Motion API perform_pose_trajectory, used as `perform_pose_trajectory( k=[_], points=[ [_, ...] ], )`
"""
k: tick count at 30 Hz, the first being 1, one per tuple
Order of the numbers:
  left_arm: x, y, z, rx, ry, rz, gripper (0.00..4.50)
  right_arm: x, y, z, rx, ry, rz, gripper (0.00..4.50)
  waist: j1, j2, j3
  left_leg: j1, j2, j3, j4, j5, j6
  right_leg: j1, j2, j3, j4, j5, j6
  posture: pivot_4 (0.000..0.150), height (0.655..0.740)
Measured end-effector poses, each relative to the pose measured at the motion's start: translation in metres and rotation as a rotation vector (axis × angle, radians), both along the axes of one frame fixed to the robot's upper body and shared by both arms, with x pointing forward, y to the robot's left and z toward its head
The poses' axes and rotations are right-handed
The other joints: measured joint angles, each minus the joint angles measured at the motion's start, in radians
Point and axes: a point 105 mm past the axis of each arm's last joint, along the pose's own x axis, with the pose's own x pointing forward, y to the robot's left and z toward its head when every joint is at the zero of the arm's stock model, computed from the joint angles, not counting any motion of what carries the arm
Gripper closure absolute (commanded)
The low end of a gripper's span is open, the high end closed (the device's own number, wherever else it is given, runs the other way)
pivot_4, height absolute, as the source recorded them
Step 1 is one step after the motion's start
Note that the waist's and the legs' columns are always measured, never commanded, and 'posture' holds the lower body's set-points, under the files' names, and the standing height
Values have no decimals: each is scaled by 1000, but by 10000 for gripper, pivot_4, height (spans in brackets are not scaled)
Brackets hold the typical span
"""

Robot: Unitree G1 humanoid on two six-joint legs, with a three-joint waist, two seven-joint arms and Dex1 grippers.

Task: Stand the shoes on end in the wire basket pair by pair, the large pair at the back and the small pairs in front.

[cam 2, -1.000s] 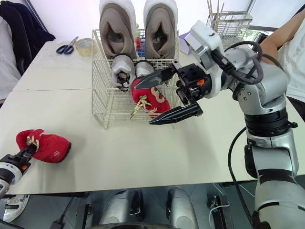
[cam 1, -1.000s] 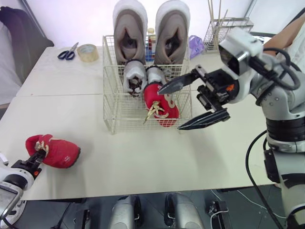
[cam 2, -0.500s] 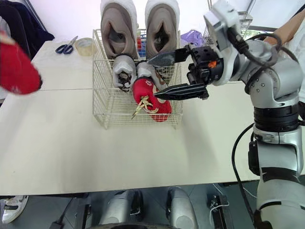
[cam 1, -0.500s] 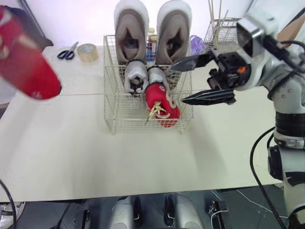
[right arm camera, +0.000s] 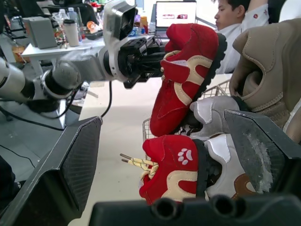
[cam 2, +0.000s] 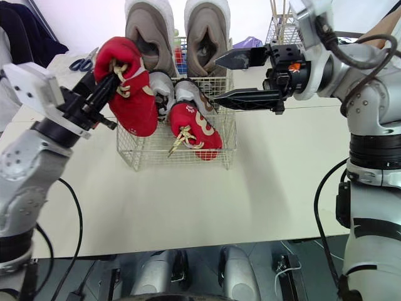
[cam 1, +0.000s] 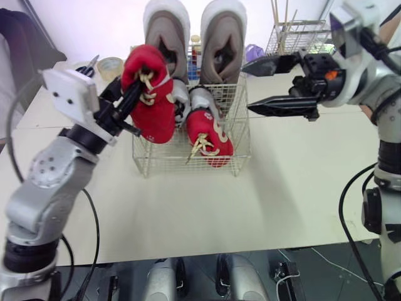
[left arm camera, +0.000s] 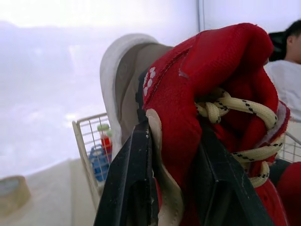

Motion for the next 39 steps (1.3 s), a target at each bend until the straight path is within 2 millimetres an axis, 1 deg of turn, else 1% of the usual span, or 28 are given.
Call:
perform_pose_trajectory(
  k=[3, 7, 12, 17, 22, 24, 26, 28, 29, 31, 34, 36, 39],
  points=[
    [0, -4, -13, -5, -15, 33, 35163, -3, -2, 3, 1, -1, -5, 0, 6, 0, 0, 0, 0, 0, 1, -1, 1, 1, -1, 0, 0, 1, 1, 1500, 7400],
    [0, -2, -28, -29, 8, 65, 35163, -4, -5, 5, 2, 1, -17, 0, 16, -1, 0, 0, 0, 0, 1, -1, 2, 1, -2, 0, 0, 1, 1, 1500, 7400],
    [-6, 3, -42, 5, 35, 104, 35163, -4, -5, 5, 6, 6, -16, 0, 16, -1, 0, 0, 0, 0, 2, -2, 3, 1, -3, 0, 0, 1, 1, 1500, 7400],
    [-7, -5, -55, 117, 22, 100, 35163, -3, -1, 7, 14, 1, 0, 0, 18, -1, 0, 0, -1, 0, 2, -2, 3, 1, -3, 0, 0, 1, 1, 1500, 7400],
    [-8, -7, -60, 177, 2, 112, 35163, -1, -2, 7, 26, 9, 5, 0, 18, -1, -1, 0, -1, 0, 2, -3, 5, 1, -4, 0, 0, 1, 1, 1500, 7400],
    [-9, -6, -67, 160, 33, 111, 35163, -1, -2, 7, 28, 6, 7, 0, 17, -1, -1, 0, -1, 0, 2, -3, 6, 1, -5, 0, 0, 1, 1, 1500, 7400],
    [-10, -6, -77, 94, 94, 92, 35163, -1, -2, 7, 28, 5, 8, 0, 17, -1, -1, 0, -1, 0, 2, -3, 6, 1, -6, 0, 0, 1, 1, 1500, 7400],
    [-10, -2, -86, 20, 171, 73, 35163, 0, -2, 5, 29, 8, 5, 0, 16, -1, -1, 0, -1, 0, 2, -3, 6, 1, -6, 0, 1, 1, 1, 1500, 7400],
    [-11, -1, -89, -2, 198, 57, 29286, 0, -3, 4, 31, 12, 1, 0, 15, -1, -1, 0, 0, 0, 2, -3, 6, 1, -6, 0, 1, 1, 1, 1500, 7400],
    [-14, 1, -91, -22, 236, 25, 22089, 2, -4, 0, 35, 28, -8, 0, 16, -1, -1, 0, -1, 0, 2, -3, 6, 1, -6, -1, 1, 1, 1, 1500, 7400],
    [-18, 4, -82, -12, 233, 12, 7072, 2, -7, -2, 48, 39, -16, 0, 16, -1, -1, 0, -1, 0, 2, -3, 5, 1, -5, -1, 1, 1, 1, 1500, 7400],
    [-22, 8, -76, 12, 235, 6, 7072, 2, -7, -5, 48, 41, -22, 0, 15, -1, -1, 0, -1, 0, 2, -3, 5, 1, -5, -1, 1, 1, 1, 1500, 7400],
    [-37, 11, -71, 67, 276, -45, 7072, 2, -8, -17, 40, 71, -30, 0, 12, -1, -1, 0, 0, 0, 2, -2, 4, 1, -6, 0, 1, 1, 1, 1500, 7400]
  ],
)
